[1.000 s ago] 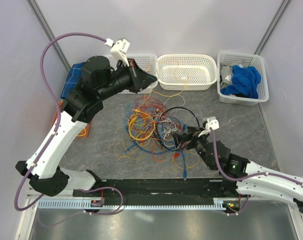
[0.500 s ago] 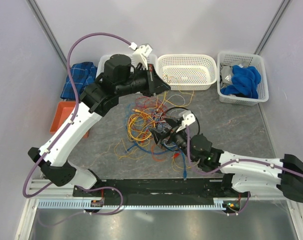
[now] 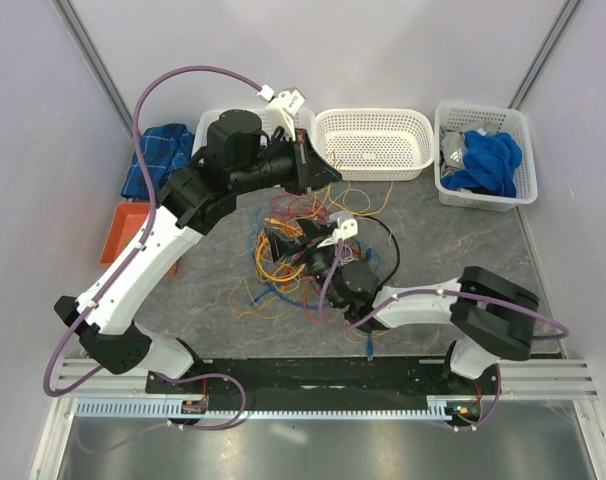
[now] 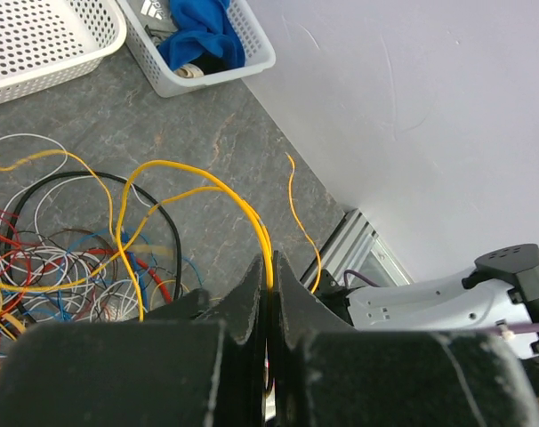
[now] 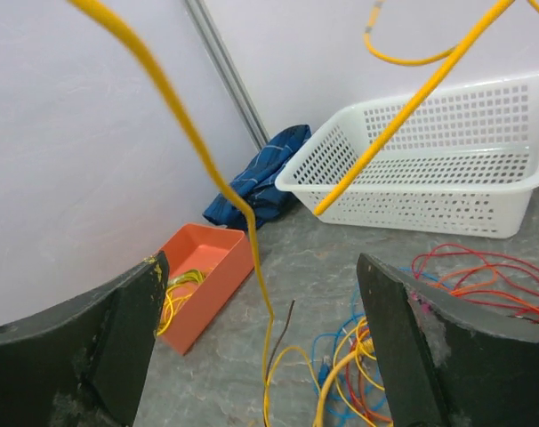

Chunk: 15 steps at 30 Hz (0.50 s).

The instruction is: Untangle the cables

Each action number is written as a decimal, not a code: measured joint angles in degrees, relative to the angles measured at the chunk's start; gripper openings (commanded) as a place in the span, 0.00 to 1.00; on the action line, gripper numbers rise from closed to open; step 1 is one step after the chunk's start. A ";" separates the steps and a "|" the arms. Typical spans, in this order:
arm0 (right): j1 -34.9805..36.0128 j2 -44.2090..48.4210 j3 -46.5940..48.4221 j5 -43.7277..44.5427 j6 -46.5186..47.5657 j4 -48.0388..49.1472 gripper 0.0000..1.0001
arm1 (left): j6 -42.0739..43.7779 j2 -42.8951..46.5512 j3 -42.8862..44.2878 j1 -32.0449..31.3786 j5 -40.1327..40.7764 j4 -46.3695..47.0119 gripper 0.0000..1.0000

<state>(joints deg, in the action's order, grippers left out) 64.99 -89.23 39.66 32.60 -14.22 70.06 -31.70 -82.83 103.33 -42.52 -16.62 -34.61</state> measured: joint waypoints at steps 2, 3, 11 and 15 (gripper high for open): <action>-0.44 -3.65 1.86 0.28 -1.25 1.66 0.48 | -0.02 0.39 -0.28 0.00 0.02 0.02 0.02; -0.76 -5.29 2.47 0.15 -1.95 2.36 0.38 | 0.00 0.59 -0.46 0.00 0.04 0.02 0.02; -6.86 -7.45 -1.29 -3.43 -10.10 3.17 0.00 | 0.02 2.93 -2.69 0.00 2.19 0.02 0.02; -8.87 3.96 -9.49 -3.10 -9.90 1.66 0.00 | 0.04 5.09 -4.85 0.00 6.23 0.07 0.24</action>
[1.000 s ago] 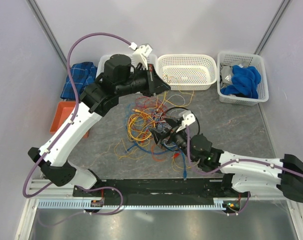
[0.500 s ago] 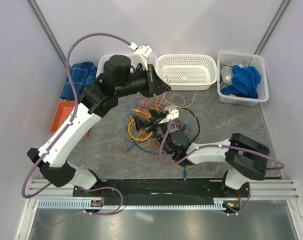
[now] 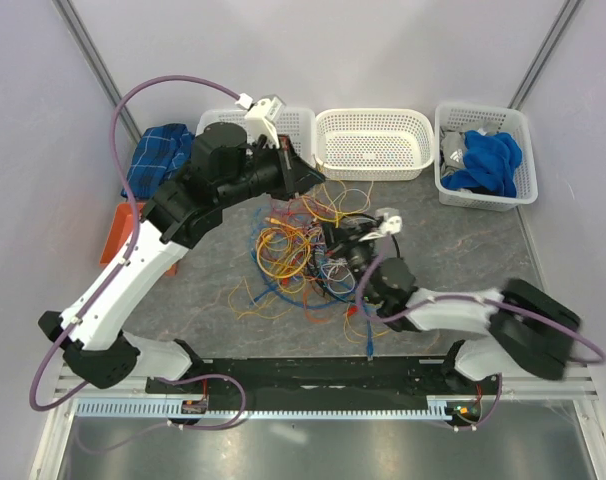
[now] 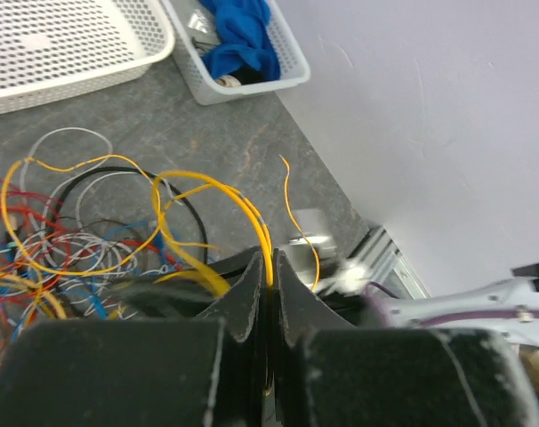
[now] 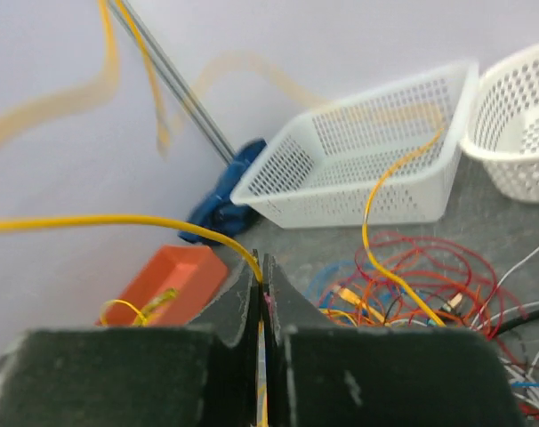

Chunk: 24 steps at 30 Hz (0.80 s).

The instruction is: Untangle the cables

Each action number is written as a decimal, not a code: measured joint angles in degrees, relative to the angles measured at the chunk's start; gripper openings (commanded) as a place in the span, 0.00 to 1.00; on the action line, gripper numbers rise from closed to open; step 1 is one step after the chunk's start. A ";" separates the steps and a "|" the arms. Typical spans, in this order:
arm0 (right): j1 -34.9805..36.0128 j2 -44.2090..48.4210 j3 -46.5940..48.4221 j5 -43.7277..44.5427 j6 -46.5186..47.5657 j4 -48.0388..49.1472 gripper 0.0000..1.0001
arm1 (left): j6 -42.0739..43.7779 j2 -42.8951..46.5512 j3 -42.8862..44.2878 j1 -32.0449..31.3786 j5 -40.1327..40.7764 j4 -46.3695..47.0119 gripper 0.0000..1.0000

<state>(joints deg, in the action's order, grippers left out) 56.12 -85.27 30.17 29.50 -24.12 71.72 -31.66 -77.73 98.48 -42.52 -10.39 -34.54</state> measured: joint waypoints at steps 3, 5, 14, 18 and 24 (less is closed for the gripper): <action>-0.13 15.13 -1.53 0.59 1.77 -7.52 0.00 | 0.42 2.51 -2.23 0.00 4.83 0.24 0.77; -0.15 25.77 1.11 0.98 3.52 -16.59 0.00 | 0.28 5.11 -4.90 0.00 9.66 0.61 0.99; -0.15 38.49 24.55 1.44 9.03 -54.60 0.00 | -0.20 12.81 -17.35 0.02 24.85 3.39 1.00; -0.15 37.57 29.90 1.81 10.34 -64.72 0.00 | -0.17 15.80 -24.20 0.02 28.00 7.06 0.99; -0.15 32.72 41.77 1.97 12.94 -75.23 0.00 | 0.81 23.43 -35.89 0.02 24.26 18.80 1.00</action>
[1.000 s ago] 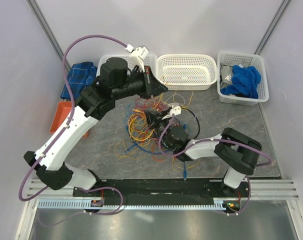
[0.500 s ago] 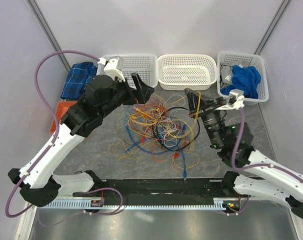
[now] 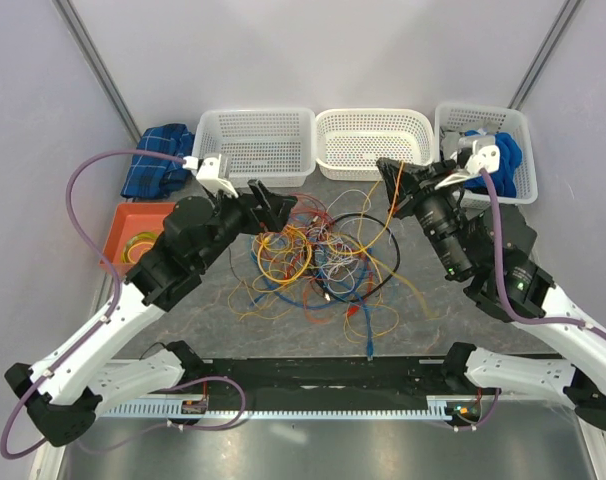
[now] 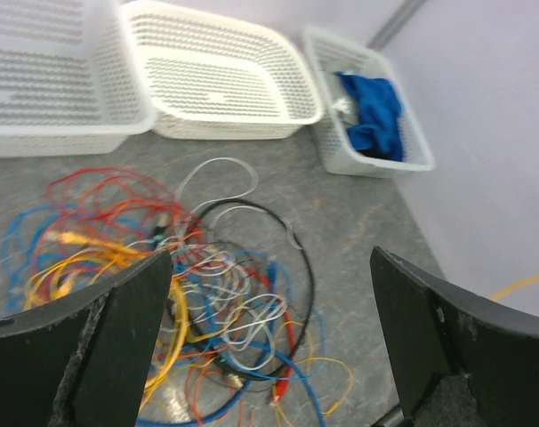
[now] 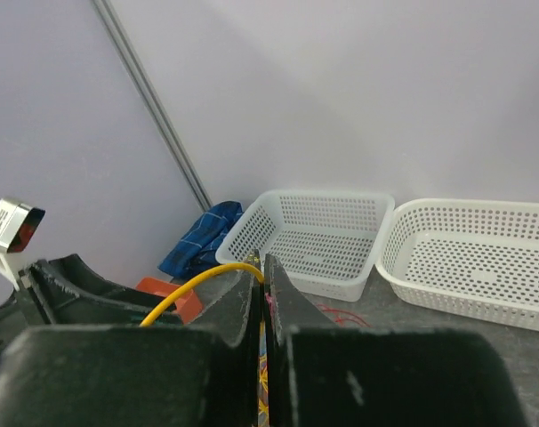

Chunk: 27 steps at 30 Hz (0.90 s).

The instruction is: Untangle the cables

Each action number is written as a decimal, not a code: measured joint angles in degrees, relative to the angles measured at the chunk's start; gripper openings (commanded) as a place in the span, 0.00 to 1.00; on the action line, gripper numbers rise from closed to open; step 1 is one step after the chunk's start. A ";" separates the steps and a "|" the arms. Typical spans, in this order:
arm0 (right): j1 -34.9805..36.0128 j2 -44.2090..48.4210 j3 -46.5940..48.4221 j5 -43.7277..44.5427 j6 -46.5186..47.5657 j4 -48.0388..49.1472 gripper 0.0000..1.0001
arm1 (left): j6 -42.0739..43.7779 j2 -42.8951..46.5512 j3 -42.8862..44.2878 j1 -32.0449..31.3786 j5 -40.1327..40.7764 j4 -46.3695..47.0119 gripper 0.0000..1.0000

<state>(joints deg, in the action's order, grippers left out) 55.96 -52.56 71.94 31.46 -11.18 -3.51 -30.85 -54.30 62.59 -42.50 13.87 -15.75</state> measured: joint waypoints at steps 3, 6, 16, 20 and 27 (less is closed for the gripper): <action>0.00 -1.38 3.87 -0.11 0.63 -1.97 0.00 | 0.92 1.44 -3.82 0.00 -6.97 7.50 1.00; 0.00 -1.68 4.83 -0.15 0.76 -3.26 0.00 | 1.57 0.52 -6.16 -0.02 -15.52 14.16 1.00; 0.00 -2.03 4.83 -3.78 -0.85 -7.13 0.00 | 2.23 -2.19 -10.49 -0.02 -31.19 28.76 1.00; 0.00 -1.99 4.72 -5.11 -1.51 -7.63 0.00 | 2.23 -2.86 -10.49 -0.63 -35.98 33.51 1.00; 0.00 -1.99 3.87 -7.52 -2.89 -7.80 0.00 | 2.43 -6.27 -10.29 -2.38 -40.02 37.33 0.95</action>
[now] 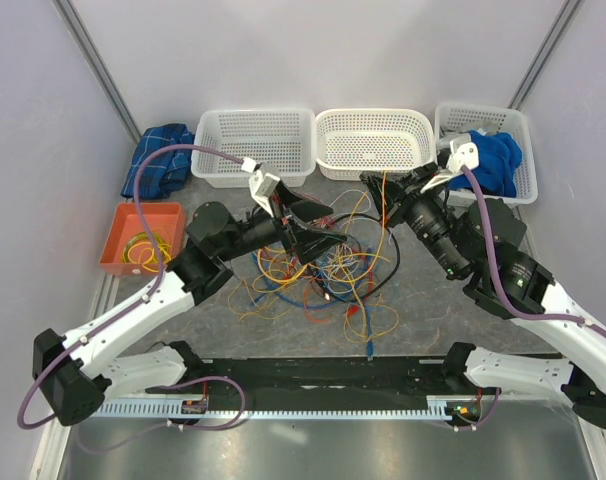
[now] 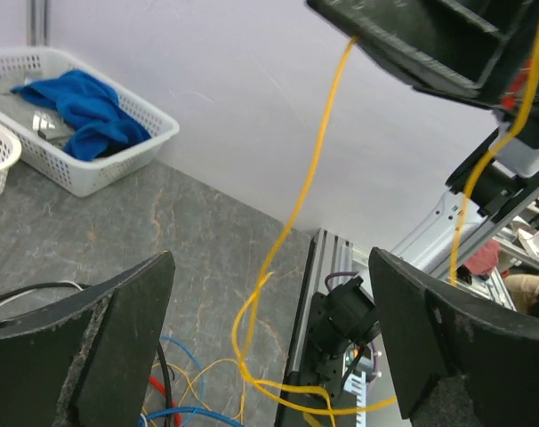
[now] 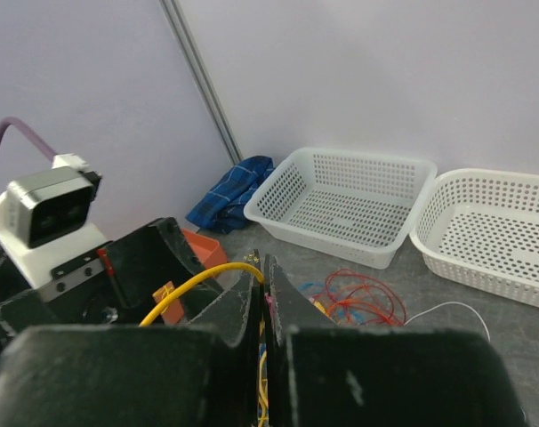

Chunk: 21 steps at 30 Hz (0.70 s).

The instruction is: Untangle the cables

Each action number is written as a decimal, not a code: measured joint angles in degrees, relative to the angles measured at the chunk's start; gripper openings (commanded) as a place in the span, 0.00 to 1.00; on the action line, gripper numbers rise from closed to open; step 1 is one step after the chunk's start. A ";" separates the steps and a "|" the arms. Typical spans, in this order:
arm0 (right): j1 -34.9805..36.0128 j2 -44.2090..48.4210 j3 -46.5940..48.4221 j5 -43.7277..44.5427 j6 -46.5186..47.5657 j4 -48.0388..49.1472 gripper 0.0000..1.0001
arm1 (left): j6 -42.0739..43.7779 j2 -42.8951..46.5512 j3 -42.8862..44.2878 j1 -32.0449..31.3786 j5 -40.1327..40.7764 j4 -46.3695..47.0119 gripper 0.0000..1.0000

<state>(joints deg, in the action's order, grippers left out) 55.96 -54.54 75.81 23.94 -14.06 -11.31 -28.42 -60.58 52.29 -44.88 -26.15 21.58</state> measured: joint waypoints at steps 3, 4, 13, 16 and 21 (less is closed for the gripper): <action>0.00 0.00 -0.63 -0.83 -0.72 -0.04 0.00 | 0.26 -3.21 1.38 -0.20 -0.28 -0.09 0.92; 0.00 0.00 -0.92 -1.20 -0.98 -0.04 0.00 | 0.39 -4.52 2.27 -0.28 -0.50 -0.11 0.92; 0.00 0.00 -3.69 -3.26 -2.73 -0.24 0.00 | 1.07 -9.88 9.03 -1.01 -1.25 0.02 0.50; 0.00 0.00 -4.72 -3.41 -3.15 -0.37 0.00 | 1.25 -10.25 10.08 -1.42 -1.57 0.09 0.02; -0.20 0.22 -6.14 -3.08 -4.20 -0.09 0.63 | 2.69 -10.23 10.69 -1.86 -1.68 -1.86 0.02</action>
<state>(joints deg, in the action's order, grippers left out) 55.77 -54.33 69.67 20.86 -18.26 -11.40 -25.74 -70.81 62.98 -46.74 -27.83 19.73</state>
